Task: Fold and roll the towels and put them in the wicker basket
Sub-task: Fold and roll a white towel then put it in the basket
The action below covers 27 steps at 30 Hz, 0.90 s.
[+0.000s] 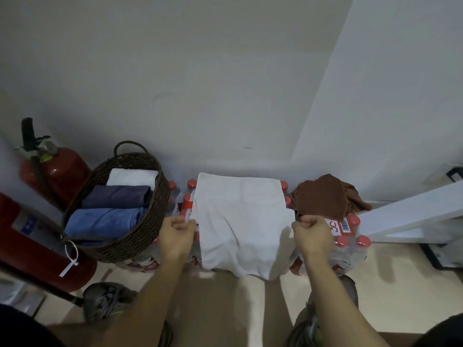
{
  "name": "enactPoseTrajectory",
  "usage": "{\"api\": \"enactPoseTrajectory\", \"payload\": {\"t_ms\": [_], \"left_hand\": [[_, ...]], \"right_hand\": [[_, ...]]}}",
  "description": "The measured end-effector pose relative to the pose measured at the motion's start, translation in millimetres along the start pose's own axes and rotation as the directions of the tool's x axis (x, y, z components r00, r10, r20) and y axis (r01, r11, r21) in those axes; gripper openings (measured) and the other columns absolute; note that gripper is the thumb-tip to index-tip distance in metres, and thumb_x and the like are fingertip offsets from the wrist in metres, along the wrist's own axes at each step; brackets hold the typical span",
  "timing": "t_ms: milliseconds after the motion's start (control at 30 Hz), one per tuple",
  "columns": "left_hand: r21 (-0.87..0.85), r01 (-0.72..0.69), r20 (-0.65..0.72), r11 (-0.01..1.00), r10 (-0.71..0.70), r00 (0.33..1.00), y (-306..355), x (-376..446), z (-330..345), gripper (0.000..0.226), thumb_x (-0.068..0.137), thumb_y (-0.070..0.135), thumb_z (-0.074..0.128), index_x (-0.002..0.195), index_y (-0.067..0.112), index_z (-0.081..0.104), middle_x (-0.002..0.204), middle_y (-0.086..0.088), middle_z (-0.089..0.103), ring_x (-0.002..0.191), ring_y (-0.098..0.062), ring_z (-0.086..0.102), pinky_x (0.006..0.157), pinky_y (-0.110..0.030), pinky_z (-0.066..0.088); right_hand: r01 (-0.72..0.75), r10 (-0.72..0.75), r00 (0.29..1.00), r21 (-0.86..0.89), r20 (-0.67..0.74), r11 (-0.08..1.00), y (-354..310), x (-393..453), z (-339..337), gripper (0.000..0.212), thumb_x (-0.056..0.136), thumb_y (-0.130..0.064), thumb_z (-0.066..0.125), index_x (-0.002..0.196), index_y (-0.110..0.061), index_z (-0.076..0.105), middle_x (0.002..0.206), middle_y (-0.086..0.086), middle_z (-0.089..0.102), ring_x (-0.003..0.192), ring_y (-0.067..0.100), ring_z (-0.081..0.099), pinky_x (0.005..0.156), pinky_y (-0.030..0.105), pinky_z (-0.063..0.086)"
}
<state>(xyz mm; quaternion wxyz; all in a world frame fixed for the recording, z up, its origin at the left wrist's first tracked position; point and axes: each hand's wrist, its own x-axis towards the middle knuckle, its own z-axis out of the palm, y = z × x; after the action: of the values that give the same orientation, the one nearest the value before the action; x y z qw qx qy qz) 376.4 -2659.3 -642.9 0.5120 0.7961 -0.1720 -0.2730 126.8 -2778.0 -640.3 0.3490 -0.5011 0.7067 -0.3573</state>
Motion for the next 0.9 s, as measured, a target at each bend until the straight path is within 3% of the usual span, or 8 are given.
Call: {"api": "enactPoseTrajectory", "payload": {"t_ms": [167, 300, 367, 467, 600, 733, 833, 900], "left_hand": [[0.134, -0.001, -0.029, 0.991, 0.005, 1.0, -55.0, -31.3, 23.9, 0.025, 0.083, 0.026, 0.073, 0.092, 0.009, 0.057, 0.082, -0.006, 0.063, 0.082, -0.029, 0.064, 0.069, -0.032, 0.05], [-0.201, 0.328, 0.056, 0.923, -0.323, 0.945, -74.1, -32.4, 36.0, 0.021, 0.088, 0.023, 0.068, 0.092, 0.014, 0.049, 0.088, -0.005, 0.053, 0.084, -0.025, 0.057, 0.08, -0.034, 0.045], [-0.21, 0.301, 0.086, 0.93, -0.289, 0.953, -80.7, -27.9, 35.8, 0.02, 0.087, 0.013, 0.068, 0.09, 0.009, 0.048, 0.08, -0.006, 0.049, 0.078, -0.024, 0.052, 0.078, -0.036, 0.046], [0.171, 0.1, 0.113, 0.98, -0.121, 0.986, -83.7, -22.6, 28.6, 0.023, 0.082, 0.013, 0.075, 0.08, 0.003, 0.054, 0.07, -0.009, 0.055, 0.073, -0.026, 0.057, 0.074, -0.033, 0.046], [0.261, -0.019, 0.316, 0.965, -0.067, 0.946, -70.9, -21.9, 15.5, 0.032, 0.087, 0.018, 0.07, 0.063, 0.006, 0.052, 0.06, -0.011, 0.047, 0.059, -0.019, 0.048, 0.061, -0.029, 0.04], [0.157, 0.15, 0.408, 0.976, -0.202, 0.89, -43.8, -27.1, 0.5, 0.034, 0.094, 0.025, 0.061, 0.071, 0.001, 0.055, 0.065, -0.016, 0.055, 0.063, -0.026, 0.055, 0.066, -0.035, 0.046], [-0.069, 0.397, 0.43, 0.915, -0.331, 0.84, -16.0, -39.0, -2.8, 0.024, 0.097, 0.019, 0.057, 0.087, -0.002, 0.063, 0.07, -0.011, 0.072, 0.059, -0.023, 0.069, 0.056, -0.031, 0.056], [-0.079, 0.455, 0.483, 0.887, -0.365, 0.796, -0.8, -40.5, -7.5, 0.021, 0.098, 0.02, 0.055, 0.094, 0.001, 0.063, 0.068, -0.006, 0.071, 0.06, -0.018, 0.069, 0.059, -0.032, 0.06]], "right_hand": [[0.232, -0.226, 0.959, -0.014, 0.171, 0.973, 14.1, -25.2, 33.3, 0.012, 0.079, -0.006, 0.065, 0.084, -0.017, 0.065, 0.079, 0.002, 0.066, 0.076, 0.019, 0.063, 0.071, 0.026, 0.047], [0.322, -0.296, 0.905, -0.037, 0.306, 0.946, 22.7, -45.8, 52.8, 0.018, 0.079, -0.012, 0.066, 0.092, -0.023, 0.065, 0.088, -0.005, 0.063, 0.076, 0.005, 0.059, 0.066, 0.006, 0.04], [0.305, -0.277, 0.888, -0.019, 0.368, 0.952, 24.6, -58.0, 60.4, 0.024, 0.078, -0.014, 0.066, 0.097, -0.028, 0.062, 0.09, -0.01, 0.06, 0.075, 0.003, 0.058, 0.065, 0.008, 0.041], [0.253, -0.206, 0.832, -0.022, 0.516, 0.967, 28.0, -73.1, 70.7, 0.016, 0.078, -0.017, 0.068, 0.085, -0.029, 0.06, 0.079, -0.01, 0.062, 0.069, 0.004, 0.059, 0.063, 0.018, 0.044], [0.32, -0.065, 0.675, -0.213, 0.735, 0.923, 27.4, -86.1, 74.1, 0.031, 0.07, -0.031, 0.081, 0.088, -0.022, 0.057, 0.081, -0.009, 0.06, 0.069, 0.006, 0.056, 0.06, 0.018, 0.047], [0.344, -0.009, 0.571, -0.229, 0.821, 0.911, 16.4, -106.6, 72.8, 0.053, 0.063, -0.048, 0.084, 0.093, -0.027, 0.045, 0.093, -0.006, 0.055, 0.079, 0.011, 0.05, 0.061, 0.019, 0.042], [0.317, -0.031, 0.582, -0.192, 0.813, 0.929, -1.1, -113.9, 70.4, 0.042, 0.07, -0.037, 0.081, 0.082, -0.029, 0.041, 0.089, -0.003, 0.057, 0.08, 0.015, 0.054, 0.061, 0.019, 0.044], [0.356, -0.08, 0.61, -0.182, 0.788, 0.916, -17.3, -111.7, 65.1, 0.03, 0.078, -0.026, 0.076, 0.077, -0.029, 0.047, 0.084, -0.005, 0.059, 0.079, 0.016, 0.058, 0.056, 0.013, 0.04]]}}
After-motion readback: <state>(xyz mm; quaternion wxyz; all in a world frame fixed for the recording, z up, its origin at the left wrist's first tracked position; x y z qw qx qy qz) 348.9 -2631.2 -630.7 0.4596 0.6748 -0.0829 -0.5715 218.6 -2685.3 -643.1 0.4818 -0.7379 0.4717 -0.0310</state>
